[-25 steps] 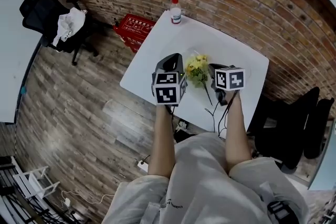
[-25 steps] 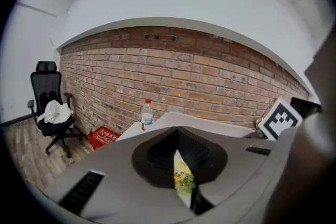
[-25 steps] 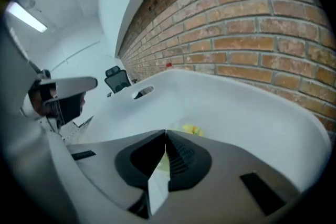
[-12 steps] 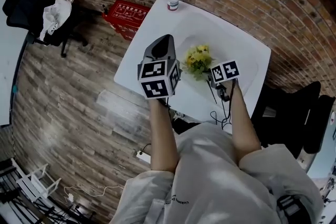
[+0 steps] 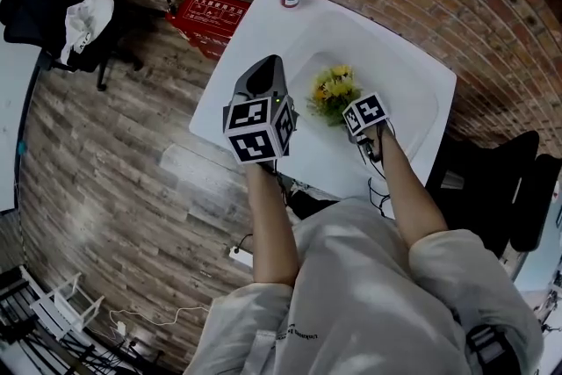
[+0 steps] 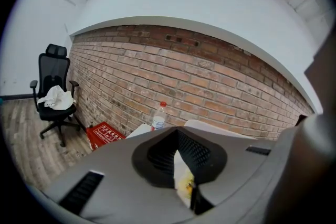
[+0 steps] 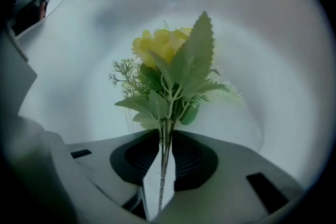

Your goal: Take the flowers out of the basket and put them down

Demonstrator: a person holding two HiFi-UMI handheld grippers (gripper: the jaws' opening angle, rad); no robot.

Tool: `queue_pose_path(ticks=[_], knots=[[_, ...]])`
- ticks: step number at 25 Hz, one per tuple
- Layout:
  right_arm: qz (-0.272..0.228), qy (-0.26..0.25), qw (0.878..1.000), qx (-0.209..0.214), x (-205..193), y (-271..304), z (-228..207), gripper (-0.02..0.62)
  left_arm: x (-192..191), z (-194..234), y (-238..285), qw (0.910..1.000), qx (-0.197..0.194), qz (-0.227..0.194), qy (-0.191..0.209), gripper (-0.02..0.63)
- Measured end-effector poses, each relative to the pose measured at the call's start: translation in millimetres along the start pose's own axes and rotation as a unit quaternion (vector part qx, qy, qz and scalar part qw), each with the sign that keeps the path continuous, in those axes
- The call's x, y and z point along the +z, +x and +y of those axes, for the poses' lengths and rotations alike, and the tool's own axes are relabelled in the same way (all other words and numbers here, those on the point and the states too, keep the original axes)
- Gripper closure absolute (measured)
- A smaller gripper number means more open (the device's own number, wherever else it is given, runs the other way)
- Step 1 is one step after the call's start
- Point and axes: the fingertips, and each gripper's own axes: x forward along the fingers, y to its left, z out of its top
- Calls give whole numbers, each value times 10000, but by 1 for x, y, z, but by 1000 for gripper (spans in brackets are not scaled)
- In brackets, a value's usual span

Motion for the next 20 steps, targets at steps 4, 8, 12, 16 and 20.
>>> queue_pose_path(ticks=[4,8,12,16,20], knots=[[-230,96,9997,78,6,-5,-6,523,0,-5,1,9999,-71,42,128,581],[-536,399,9969,424,13,-14,0,529,10,-12,2,9991,-189,66,378,581],[-921,517,9924,630,27,-36,7,531,20,-29,2,9979,-336,10,554,581],[-1322,615,9868,705,38,-62,11,531,16,-41,0,9964,-414,89,734,581],[-1760,647,9799,679,43,-95,15,531,16,-42,-13,9956,-423,103,832,581]])
